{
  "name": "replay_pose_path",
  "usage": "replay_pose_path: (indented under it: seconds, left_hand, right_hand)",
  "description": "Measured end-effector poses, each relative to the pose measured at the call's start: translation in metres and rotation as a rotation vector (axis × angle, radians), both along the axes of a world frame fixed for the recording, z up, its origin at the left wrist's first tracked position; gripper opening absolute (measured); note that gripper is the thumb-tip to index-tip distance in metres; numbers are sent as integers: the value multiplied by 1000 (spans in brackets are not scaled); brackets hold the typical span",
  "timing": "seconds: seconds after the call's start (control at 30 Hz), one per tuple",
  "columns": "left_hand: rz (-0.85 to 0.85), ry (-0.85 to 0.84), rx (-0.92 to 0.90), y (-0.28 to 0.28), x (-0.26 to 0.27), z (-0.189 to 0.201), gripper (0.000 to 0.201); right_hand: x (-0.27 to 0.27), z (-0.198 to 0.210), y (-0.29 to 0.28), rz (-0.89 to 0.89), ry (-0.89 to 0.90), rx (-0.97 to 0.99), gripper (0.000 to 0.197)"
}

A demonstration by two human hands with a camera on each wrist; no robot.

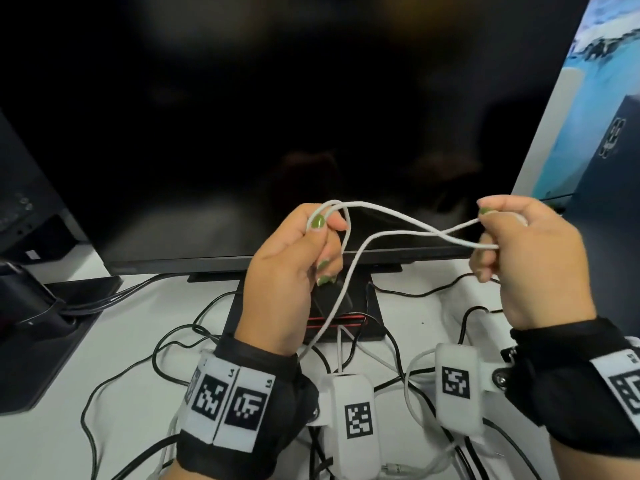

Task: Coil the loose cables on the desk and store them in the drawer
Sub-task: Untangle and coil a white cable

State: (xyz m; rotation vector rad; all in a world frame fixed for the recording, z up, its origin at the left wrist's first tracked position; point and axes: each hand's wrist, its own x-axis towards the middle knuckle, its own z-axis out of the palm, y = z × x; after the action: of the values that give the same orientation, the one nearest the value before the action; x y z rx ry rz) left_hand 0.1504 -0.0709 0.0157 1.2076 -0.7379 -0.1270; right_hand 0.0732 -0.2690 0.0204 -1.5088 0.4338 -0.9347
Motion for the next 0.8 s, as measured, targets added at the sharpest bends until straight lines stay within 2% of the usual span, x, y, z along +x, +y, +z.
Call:
replay_pose_path:
  seconds: [0.1, 0.17, 0.23, 0.33, 0.43, 0.53, 0.6, 0.67, 0.73, 0.8]
  left_hand:
    - [-23, 65, -1, 1, 0, 2, 22]
    - [-20, 91, -1, 0, 0, 3, 20]
    - [-11, 96, -20, 0, 0, 3, 23]
    - [89, 13, -1, 2, 1, 4, 25]
    - [156, -10, -10, 6, 3, 6, 23]
    - [135, 39, -8, 8, 7, 6, 28]
    - [115, 41, 66, 6, 7, 4, 35]
    - [99, 40, 135, 2, 4, 4, 37]
    - [88, 39, 170, 0, 2, 4, 35]
    - [67, 21, 185, -2, 2, 2, 34]
  right_hand:
    - [0, 5, -1, 37, -130, 191, 16]
    - [-1, 8, -1, 73, -207, 207, 13]
    - [-2, 8, -3, 9, -251, 115, 14]
    - [-6, 8, 0, -143, -239, -163, 28]
    - [-6, 7, 5, -140, -62, -419, 32]
    - [-4, 1, 7, -78, 236, -495, 36]
    - [-3, -3, 10, -112, 317, -548, 38]
    - [-2, -3, 13, -144, 362, -643, 30]
    - [0, -2, 19, -59, 427, -672, 18]
    - [2, -3, 23, 92, 469, -615, 14]
